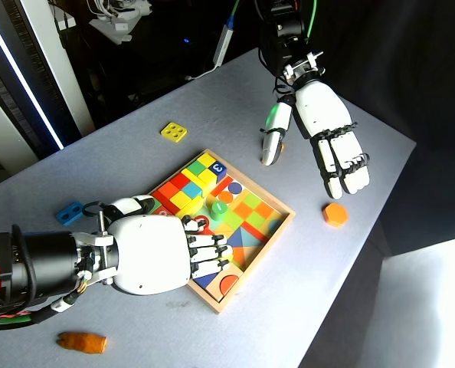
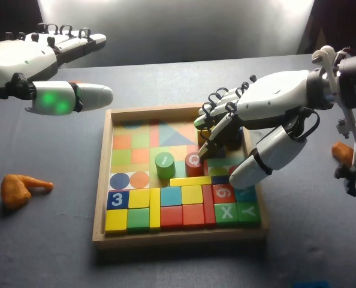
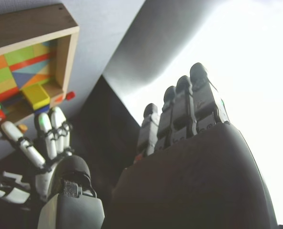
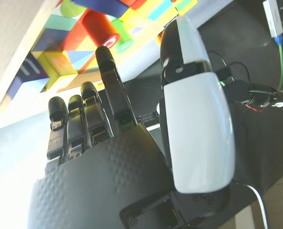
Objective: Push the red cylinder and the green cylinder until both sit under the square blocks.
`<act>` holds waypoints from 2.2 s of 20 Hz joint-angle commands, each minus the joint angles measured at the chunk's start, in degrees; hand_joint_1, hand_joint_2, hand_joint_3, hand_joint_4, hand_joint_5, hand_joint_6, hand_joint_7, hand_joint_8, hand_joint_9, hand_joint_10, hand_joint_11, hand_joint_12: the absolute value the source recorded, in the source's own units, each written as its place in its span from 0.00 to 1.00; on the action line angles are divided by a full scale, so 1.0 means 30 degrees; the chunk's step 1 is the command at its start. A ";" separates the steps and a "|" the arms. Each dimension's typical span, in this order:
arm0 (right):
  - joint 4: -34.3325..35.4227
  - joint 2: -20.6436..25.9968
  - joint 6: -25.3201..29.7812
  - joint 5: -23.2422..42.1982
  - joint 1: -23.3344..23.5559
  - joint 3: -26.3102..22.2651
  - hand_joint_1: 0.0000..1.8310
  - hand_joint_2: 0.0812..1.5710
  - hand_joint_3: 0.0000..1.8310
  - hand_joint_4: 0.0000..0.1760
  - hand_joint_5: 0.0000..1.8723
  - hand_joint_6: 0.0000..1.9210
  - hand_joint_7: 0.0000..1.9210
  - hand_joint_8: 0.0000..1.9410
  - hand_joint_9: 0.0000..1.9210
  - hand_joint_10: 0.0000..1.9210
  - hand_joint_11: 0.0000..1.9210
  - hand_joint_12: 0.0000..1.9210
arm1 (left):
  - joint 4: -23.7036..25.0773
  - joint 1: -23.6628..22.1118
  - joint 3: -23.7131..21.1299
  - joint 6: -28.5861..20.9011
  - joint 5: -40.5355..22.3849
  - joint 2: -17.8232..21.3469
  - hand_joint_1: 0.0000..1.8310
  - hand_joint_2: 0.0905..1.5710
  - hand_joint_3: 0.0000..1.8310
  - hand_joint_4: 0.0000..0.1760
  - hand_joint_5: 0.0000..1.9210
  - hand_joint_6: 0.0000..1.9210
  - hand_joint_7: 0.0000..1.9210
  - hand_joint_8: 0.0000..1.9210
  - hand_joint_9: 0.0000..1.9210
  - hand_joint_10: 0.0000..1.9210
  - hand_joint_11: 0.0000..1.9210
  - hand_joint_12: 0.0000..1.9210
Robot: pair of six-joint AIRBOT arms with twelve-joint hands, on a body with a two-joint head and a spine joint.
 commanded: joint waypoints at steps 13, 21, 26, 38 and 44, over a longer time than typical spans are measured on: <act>0.0928 -0.0049 0.0215 0.0598 0.0407 0.0053 0.14 0.65 0.00 0.91 0.26 0.00 0.04 0.00 0.00 0.00 0.00 0.13 | -0.0227 -0.0286 0.0246 -0.0029 -0.1980 -0.0083 0.00 0.66 0.00 0.86 0.00 0.00 0.00 0.00 0.00 0.00 0.01 0.00; 0.0932 -0.0318 0.0225 0.0745 0.0358 0.0053 0.14 0.65 0.00 0.96 0.26 0.00 0.03 0.00 0.00 0.00 0.00 0.15 | -0.0227 -0.0301 0.0263 -0.0029 -0.1969 -0.0085 0.00 0.66 0.00 0.88 0.00 0.00 0.00 0.00 0.00 0.00 0.01 0.01; 0.0930 -0.0412 0.0129 0.0560 0.0220 0.0059 0.14 0.65 0.00 0.98 0.26 0.00 0.03 0.00 0.00 0.00 0.00 0.13 | -0.0225 -0.0339 0.0267 -0.0029 -0.1965 -0.0085 0.00 0.66 0.00 0.89 0.00 0.00 0.00 0.00 0.00 0.00 0.00 0.00; 0.0924 -0.0464 0.0144 0.0222 -0.0093 0.0248 0.16 0.65 0.00 0.93 0.26 0.00 0.04 0.00 0.00 0.00 0.00 0.18 | -0.0223 -0.0368 0.0275 -0.0029 -0.1938 -0.0108 0.00 0.66 0.00 0.96 0.00 0.00 0.00 0.00 0.00 0.00 0.00 0.00; 0.0831 -0.0443 0.0261 0.0358 -0.0131 0.0265 0.16 0.65 0.00 0.86 0.27 0.00 0.04 0.00 0.00 0.00 0.00 0.17 | -0.0219 -0.0358 0.0275 -0.0020 -0.1893 -0.0100 0.00 0.65 0.00 0.94 0.00 0.00 0.00 0.00 0.00 0.00 0.01 0.00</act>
